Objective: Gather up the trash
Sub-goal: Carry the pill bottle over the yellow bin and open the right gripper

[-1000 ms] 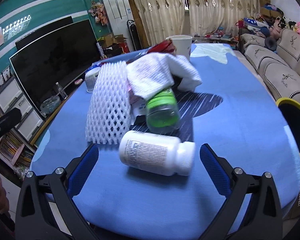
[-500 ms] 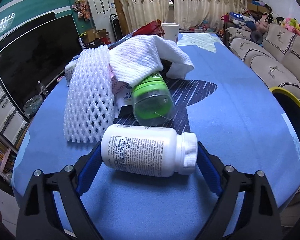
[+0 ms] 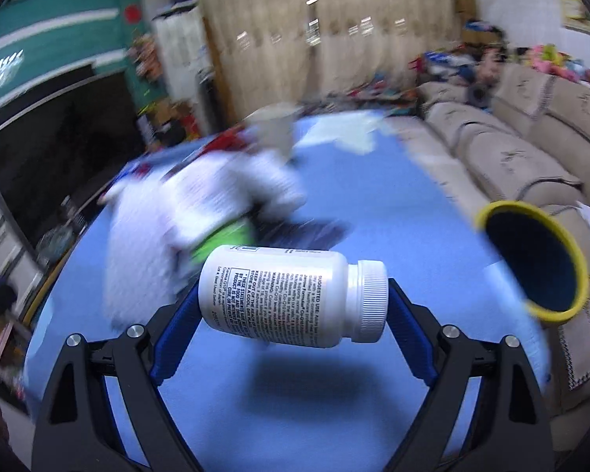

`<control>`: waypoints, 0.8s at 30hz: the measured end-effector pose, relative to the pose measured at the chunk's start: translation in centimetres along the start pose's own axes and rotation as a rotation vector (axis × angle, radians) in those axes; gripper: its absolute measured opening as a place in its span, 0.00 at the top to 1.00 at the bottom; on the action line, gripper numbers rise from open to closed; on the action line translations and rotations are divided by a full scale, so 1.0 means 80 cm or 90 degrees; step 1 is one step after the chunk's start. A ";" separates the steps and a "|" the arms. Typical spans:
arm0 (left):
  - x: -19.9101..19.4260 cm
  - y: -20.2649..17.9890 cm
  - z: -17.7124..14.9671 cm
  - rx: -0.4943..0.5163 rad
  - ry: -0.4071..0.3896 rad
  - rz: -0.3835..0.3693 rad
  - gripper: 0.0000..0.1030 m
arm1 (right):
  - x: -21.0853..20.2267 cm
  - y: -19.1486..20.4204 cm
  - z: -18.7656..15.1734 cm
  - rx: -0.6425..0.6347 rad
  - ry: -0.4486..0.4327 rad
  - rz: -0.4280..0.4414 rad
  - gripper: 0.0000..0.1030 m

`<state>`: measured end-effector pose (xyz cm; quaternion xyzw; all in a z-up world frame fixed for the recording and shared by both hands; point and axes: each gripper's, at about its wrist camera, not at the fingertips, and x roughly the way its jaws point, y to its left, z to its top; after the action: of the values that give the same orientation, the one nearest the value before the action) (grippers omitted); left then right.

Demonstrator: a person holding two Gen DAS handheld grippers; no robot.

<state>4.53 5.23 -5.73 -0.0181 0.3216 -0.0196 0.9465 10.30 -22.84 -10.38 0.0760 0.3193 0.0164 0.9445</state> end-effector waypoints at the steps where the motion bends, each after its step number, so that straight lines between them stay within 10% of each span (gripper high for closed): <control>1: 0.003 -0.005 0.001 0.004 0.003 -0.001 0.04 | -0.003 -0.026 0.010 0.021 -0.016 -0.024 0.18; 12: 0.054 -0.069 0.011 0.034 0.050 -0.005 0.04 | 0.030 -0.258 0.057 0.136 0.000 -0.237 0.18; 24: 0.110 -0.107 0.013 0.039 0.106 -0.007 0.04 | 0.129 -0.342 0.032 0.142 0.129 -0.268 0.18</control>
<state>11.91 -3.72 -9.90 0.0113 0.3985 -0.0359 0.9164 19.56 -49.38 -18.81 0.1095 0.4206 -0.2080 0.8762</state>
